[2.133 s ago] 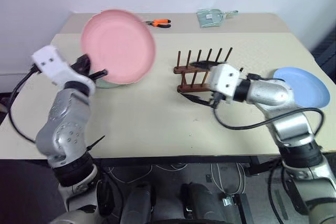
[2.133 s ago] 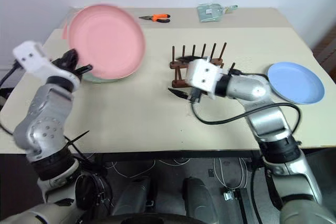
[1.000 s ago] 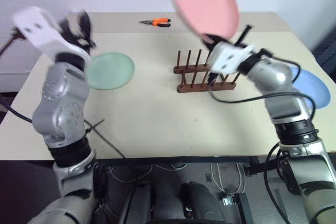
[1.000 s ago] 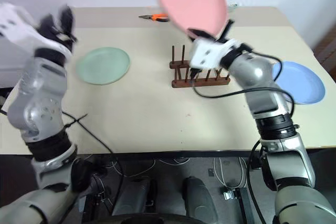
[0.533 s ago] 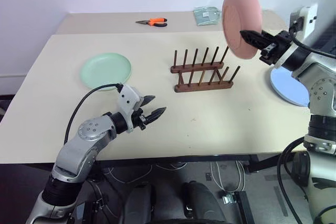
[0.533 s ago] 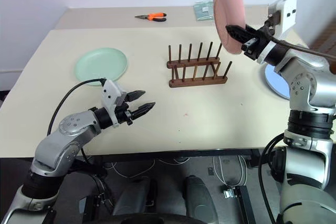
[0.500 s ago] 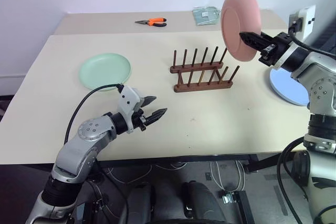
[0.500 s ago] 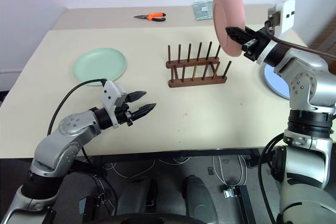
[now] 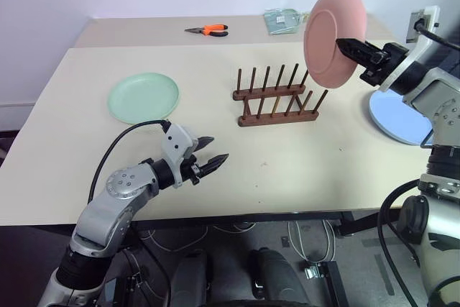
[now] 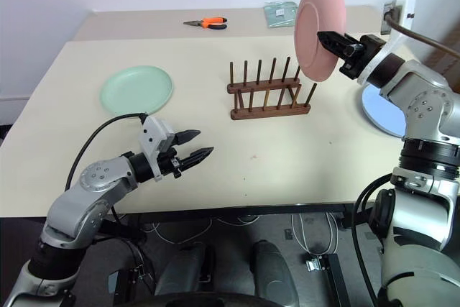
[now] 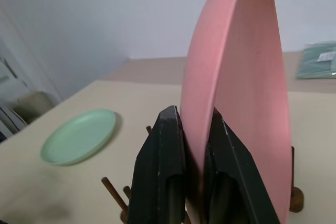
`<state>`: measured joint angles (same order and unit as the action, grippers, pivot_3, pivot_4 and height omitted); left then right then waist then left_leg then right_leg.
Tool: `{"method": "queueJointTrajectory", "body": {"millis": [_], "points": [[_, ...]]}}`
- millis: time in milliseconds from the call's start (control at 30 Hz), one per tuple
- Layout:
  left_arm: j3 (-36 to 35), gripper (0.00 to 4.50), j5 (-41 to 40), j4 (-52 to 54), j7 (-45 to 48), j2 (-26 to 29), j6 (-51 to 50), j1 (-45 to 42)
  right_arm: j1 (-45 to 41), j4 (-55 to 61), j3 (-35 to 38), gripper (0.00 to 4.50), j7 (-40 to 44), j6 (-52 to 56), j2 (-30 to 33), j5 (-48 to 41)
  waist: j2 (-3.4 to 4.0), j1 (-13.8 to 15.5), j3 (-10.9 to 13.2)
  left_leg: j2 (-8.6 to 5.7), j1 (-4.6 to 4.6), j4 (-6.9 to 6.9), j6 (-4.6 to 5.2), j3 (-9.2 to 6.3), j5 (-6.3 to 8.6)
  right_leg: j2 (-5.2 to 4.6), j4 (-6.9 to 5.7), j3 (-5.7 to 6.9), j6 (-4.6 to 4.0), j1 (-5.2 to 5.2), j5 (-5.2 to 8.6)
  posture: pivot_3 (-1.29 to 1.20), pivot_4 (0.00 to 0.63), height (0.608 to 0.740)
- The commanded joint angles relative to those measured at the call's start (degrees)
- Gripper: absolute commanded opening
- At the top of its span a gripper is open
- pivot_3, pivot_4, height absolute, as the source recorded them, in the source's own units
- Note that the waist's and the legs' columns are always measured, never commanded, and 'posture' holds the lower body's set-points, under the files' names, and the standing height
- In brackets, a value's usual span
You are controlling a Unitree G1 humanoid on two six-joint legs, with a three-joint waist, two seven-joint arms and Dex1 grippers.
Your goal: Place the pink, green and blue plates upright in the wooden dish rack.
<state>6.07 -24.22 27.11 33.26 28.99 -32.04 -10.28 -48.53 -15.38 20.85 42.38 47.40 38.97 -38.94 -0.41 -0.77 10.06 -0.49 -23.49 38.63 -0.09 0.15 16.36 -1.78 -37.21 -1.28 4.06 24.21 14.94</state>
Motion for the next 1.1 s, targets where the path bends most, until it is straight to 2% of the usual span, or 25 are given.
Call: {"method": "queueJointTrajectory", "body": {"millis": [33,333,467,567,600,633,767,867,967,1033,1100], "points": [[0.04,2.81,0.44,2.08,0.17,-0.13,0.68,-0.04,-1.67,1.83,1.48,0.00,-0.53,1.19,-0.03,-2.28,0.00,0.04,0.00,0.00,0.00,0.00,0.00,0.00,0.00,0.00,0.00,0.00,0.00,0.00,0.00,0.00,0.150,0.740],[0.27,2.81,1.11,1.48,0.57,-0.34,0.55,-0.89,-2.92,-5.30,0.09,0.00,-3.15,-1.01,-2.15,0.77,0.00,0.03,0.00,0.00,0.00,0.00,0.00,0.01,0.00,0.01,0.00,0.00,0.00,0.00,0.00,0.00,0.150,0.740],[-0.05,2.86,0.77,1.66,0.36,-0.85,-0.09,-0.96,-4.08,-8.30,-0.66,1.64,-1.95,-3.55,-2.14,2.08,0.03,0.03,0.02,0.00,-0.01,0.00,0.00,0.05,0.00,0.03,0.00,-0.01,0.00,0.02,0.00,0.00,0.150,0.740],[-1.73,3.72,-1.50,2.24,-0.43,-1.84,-2.18,-0.47,-4.23,-7.56,-0.31,3.14,-2.75,-9.20,-2.45,3.98,0.03,0.05,0.02,0.00,-0.01,0.00,0.00,0.05,0.00,0.03,0.00,-0.01,0.01,0.02,0.00,0.00,0.150,0.740],[-2.16,3.88,-2.15,2.46,-0.48,-2.21,-2.43,-0.34,-4.17,-7.17,-0.40,3.15,-3.08,-11.85,-2.38,5.09,0.03,0.12,0.02,0.00,-0.01,0.00,0.00,0.05,0.00,0.03,0.00,-0.01,0.01,0.02,0.00,0.00,0.150,0.740],[-2.72,4.47,-2.33,2.62,-1.28,-2.87,-2.55,-0.32,-4.27,-6.93,-0.36,3.15,-3.90,-14.67,-2.23,6.37,0.03,0.15,0.02,0.00,-0.01,0.01,0.00,0.05,0.00,0.03,0.00,-0.01,0.01,0.01,0.00,0.00,0.150,0.740],[-8.91,4.47,-1.41,-0.87,-11.07,-8.86,-1.81,-3.20,-5.29,-5.06,0.35,3.15,-7.14,-26.01,-0.69,11.13,0.03,0.22,0.02,0.00,-0.03,0.04,0.01,0.05,0.00,0.04,-0.01,-0.01,0.02,0.02,-0.01,0.00,0.150,0.740],[-19.34,4.47,2.14,-8.24,-30.62,-16.92,-3.10,-10.37,-4.03,3.42,-0.71,3.15,-5.11,-27.15,0.14,10.17,0.04,0.25,0.03,0.00,-0.04,0.13,0.01,0.05,0.00,0.11,-0.10,0.01,0.03,0.02,-0.01,0.00,0.150,0.740],[-31.35,4.47,0.56,-12.86,-48.13,-24.58,-7.28,-16.26,2.00,16.75,-6.54,3.15,1.34,-25.73,0.96,9.19,-0.02,0.05,-0.01,0.08,-0.06,0.19,0.05,0.03,0.02,0.23,-0.10,0.02,0.06,0.02,-0.01,0.00,0.150,0.740],[-35.92,4.47,-0.23,-15.11,-53.44,-26.44,-9.82,-18.32,6.02,24.26,-10.88,3.15,4.47,-24.76,1.55,9.23,-0.11,-0.15,-0.07,0.13,-0.05,0.19,0.10,0.05,0.05,0.27,-0.07,0.02,0.08,0.00,0.00,0.00,0.150,0.740],[-36.77,4.47,-1.46,-17.52,-52.62,-25.83,-11.88,-19.33,10.17,31.39,-15.89,3.15,6.32,-22.41,1.08,8.37,-0.14,0.10,-0.06,0.13,-0.05,0.22,0.10,0.05,0.05,0.28,-0.08,0.02,0.09,0.00,0.00,0.00,0.150,0.740]]}}
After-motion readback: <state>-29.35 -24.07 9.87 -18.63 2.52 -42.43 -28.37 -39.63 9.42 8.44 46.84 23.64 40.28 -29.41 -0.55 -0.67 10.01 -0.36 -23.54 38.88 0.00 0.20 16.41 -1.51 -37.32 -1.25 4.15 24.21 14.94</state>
